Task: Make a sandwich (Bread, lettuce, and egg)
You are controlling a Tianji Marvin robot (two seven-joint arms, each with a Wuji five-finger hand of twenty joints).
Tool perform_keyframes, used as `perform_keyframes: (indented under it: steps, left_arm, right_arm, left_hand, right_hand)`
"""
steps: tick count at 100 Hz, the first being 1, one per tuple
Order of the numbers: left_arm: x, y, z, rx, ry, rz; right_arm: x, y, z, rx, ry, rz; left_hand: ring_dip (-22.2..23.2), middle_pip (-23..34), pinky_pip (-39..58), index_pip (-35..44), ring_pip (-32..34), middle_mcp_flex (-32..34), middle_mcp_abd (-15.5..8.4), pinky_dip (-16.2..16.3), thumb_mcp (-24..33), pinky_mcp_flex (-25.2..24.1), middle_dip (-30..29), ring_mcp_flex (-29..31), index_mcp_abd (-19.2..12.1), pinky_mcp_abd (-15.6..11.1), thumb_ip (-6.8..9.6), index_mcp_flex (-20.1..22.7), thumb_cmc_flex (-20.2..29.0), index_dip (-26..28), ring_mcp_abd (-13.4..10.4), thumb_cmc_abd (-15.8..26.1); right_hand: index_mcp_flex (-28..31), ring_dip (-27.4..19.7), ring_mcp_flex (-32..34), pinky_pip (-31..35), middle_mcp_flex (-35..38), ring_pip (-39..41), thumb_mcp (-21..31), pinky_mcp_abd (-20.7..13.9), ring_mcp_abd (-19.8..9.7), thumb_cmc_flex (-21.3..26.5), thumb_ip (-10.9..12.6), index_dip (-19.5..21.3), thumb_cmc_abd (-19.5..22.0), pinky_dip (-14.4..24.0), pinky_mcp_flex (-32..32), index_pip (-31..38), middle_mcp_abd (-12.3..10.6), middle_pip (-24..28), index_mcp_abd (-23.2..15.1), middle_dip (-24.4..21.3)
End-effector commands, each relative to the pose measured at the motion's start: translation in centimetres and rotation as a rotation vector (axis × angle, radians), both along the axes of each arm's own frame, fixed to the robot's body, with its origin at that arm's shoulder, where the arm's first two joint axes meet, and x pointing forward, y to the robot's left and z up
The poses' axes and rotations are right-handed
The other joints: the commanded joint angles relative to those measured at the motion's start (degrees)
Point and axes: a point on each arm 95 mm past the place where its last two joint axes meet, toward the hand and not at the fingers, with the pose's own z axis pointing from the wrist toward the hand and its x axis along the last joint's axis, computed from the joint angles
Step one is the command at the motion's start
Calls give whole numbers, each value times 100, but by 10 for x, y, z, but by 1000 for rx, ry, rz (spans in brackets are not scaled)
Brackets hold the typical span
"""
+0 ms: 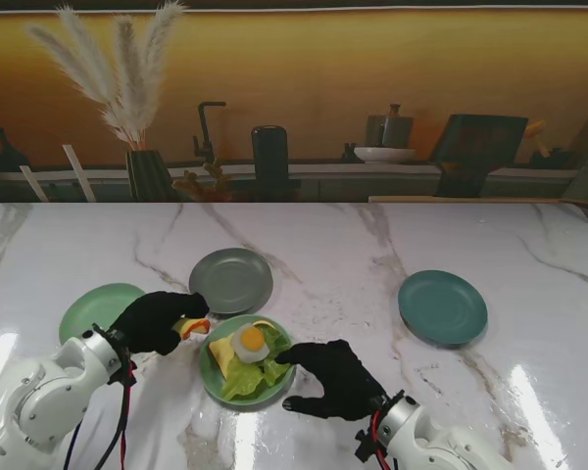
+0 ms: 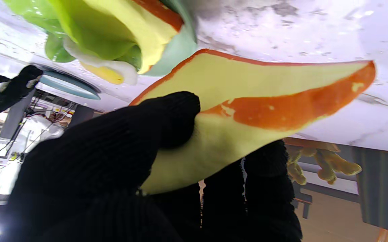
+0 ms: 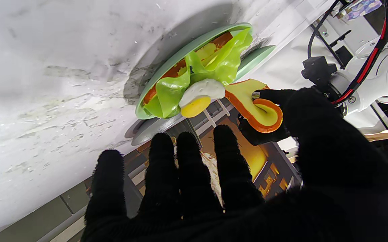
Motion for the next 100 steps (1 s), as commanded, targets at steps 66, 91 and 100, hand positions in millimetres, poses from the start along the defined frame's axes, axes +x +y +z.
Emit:
perform_keyframes:
  steps: [66, 91, 100]
  left_arm:
    - [9, -54, 17, -13, -140, -216]
    - [18, -64, 11, 8, -159, -251]
    - [20, -67, 9, 12, -165, -255]
  right_arm:
    - [0, -7, 5, -15, -27, -41]
    - [1, -9, 5, -19, -25, -48]
    - [1, -10, 5, -20, -27, -51]
  left_hand:
    - [191, 637, 180, 147, 178, 327, 82, 78, 285, -60, 88, 271, 89, 98, -131, 82, 541, -4, -128, 239]
    - [164, 627, 220, 148, 209, 297, 101, 61, 296, -105, 125, 228, 114, 104, -144, 45, 543, 12, -113, 248]
    - [153, 623, 236, 148, 225, 290, 118, 51, 301, -124, 140, 216, 126, 110, -148, 39, 548, 18, -98, 236]
  right_hand:
    - [58, 50, -7, 5, -20, -5, -92, 138, -104, 72, -31, -6, 63, -46, -118, -19, -86, -32, 70, 25]
    - [63, 49, -5, -9, -18, -2, -94, 145, -112, 72, -31, -3, 62, -44, -120, -19, -84, -30, 66, 25]
    - [65, 49, -5, -20, -17, -1, -95, 150, -111, 72, -31, -2, 64, -46, -127, -18, -83, -30, 71, 25]
